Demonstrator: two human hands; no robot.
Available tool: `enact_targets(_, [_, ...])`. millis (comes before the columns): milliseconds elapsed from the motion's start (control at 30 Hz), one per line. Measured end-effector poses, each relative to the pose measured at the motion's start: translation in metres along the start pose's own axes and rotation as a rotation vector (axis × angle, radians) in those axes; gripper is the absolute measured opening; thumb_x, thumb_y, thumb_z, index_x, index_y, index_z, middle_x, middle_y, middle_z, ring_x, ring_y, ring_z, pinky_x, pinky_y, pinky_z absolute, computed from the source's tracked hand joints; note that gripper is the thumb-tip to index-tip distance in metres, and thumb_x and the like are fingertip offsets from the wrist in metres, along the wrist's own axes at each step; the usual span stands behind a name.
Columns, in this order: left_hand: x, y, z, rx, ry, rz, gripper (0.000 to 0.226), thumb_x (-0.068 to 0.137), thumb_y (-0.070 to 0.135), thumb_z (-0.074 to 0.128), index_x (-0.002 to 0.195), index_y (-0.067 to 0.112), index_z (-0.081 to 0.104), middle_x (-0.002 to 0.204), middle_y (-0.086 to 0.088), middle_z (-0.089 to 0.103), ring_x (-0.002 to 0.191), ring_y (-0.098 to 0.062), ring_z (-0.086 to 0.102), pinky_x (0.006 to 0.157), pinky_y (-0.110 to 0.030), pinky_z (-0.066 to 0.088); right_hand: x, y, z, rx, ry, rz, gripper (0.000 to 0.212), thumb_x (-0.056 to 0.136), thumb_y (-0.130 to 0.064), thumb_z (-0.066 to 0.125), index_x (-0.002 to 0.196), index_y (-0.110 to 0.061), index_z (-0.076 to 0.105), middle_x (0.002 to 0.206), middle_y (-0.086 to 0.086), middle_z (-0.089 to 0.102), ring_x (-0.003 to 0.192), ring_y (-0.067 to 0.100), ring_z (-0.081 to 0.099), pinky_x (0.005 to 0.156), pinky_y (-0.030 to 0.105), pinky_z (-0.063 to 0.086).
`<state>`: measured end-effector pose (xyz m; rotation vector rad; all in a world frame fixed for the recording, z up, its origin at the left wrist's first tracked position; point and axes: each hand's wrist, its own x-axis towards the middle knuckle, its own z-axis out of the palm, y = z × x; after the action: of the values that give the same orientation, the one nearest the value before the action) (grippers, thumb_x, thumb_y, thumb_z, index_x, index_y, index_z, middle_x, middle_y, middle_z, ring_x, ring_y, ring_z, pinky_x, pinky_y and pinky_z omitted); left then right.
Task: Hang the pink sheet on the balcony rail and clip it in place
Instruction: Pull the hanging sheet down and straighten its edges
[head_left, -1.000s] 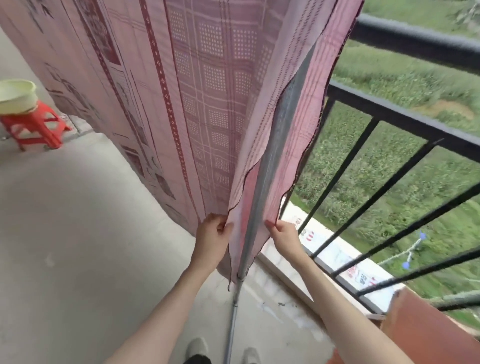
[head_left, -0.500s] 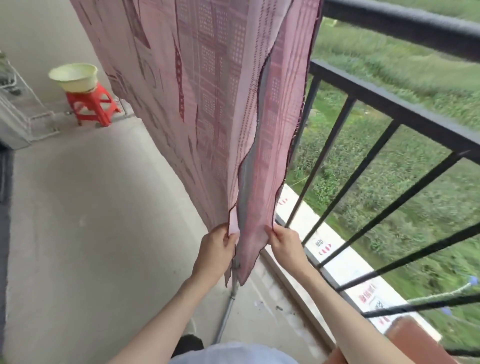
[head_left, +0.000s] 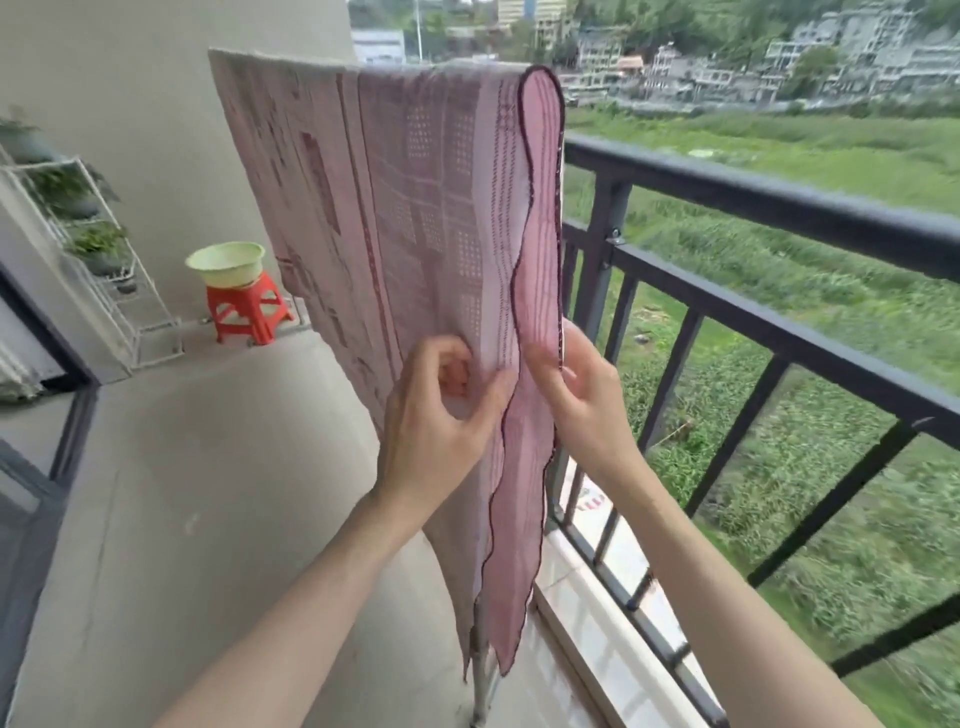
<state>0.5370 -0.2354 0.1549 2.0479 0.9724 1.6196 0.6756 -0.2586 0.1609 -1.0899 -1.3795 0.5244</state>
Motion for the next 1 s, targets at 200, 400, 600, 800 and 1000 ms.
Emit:
enact_targets(200, [0.062,0.051,-0.008,0.105,0.155,0.243,0.032,0.081,0.042,0.063,0.097,0.022,0.043,0.084,0.011,0.045,0.071,0.0,0.046,0.065,-0.008,0.038,0.043,-0.052,0.002,-0.008,0.173,-0.227,0.018,0.094,-0.011,0.049,0.096,-0.006,0.065,0.088,0.0,0.055,0.082,0.005,0.051,0.068,0.028,0.046])
enact_targets(400, [0.074,0.062,-0.011,0.218,0.172,0.226,0.018,0.09,0.024,0.048,0.076,0.024,0.037,0.067,0.01,0.044,0.059,-0.005,0.041,0.056,-0.006,0.032,0.055,-0.078,0.002,0.079,0.214,-0.296,0.032,0.093,-0.009,0.054,0.068,-0.029,0.058,0.074,-0.012,0.05,0.07,-0.001,0.046,0.062,0.02,0.036])
enact_targets(600, [0.081,0.08,-0.018,0.241,0.226,0.369,0.03,0.095,0.021,0.04,0.07,0.028,0.024,0.058,0.017,0.028,0.055,0.003,0.038,0.053,-0.007,0.029,0.061,-0.095,-0.002,0.124,0.251,-0.403,0.047,0.092,-0.005,0.054,0.057,-0.034,0.042,0.063,-0.012,0.041,0.058,-0.001,0.039,0.056,0.013,0.027])
enact_targets(800, [0.073,0.08,-0.015,0.204,0.187,0.368,0.029,0.094,0.022,0.041,0.07,0.027,0.026,0.06,0.016,0.03,0.055,-0.008,0.036,0.051,-0.01,0.03,0.051,-0.087,-0.003,0.089,0.295,-0.411,0.041,0.092,-0.006,0.055,0.062,-0.034,0.049,0.065,-0.012,0.046,0.06,-0.002,0.042,0.057,0.01,0.03])
enact_targets(1000, [0.055,0.067,-0.009,0.081,0.084,0.287,0.008,0.091,0.034,0.045,0.091,0.027,0.045,0.083,0.008,0.054,0.074,-0.005,0.053,0.065,-0.011,0.041,0.034,-0.063,-0.002,0.035,0.215,-0.284,0.024,0.091,-0.004,0.056,0.112,-0.01,0.064,0.094,0.007,0.062,0.085,0.015,0.06,0.072,0.023,0.05])
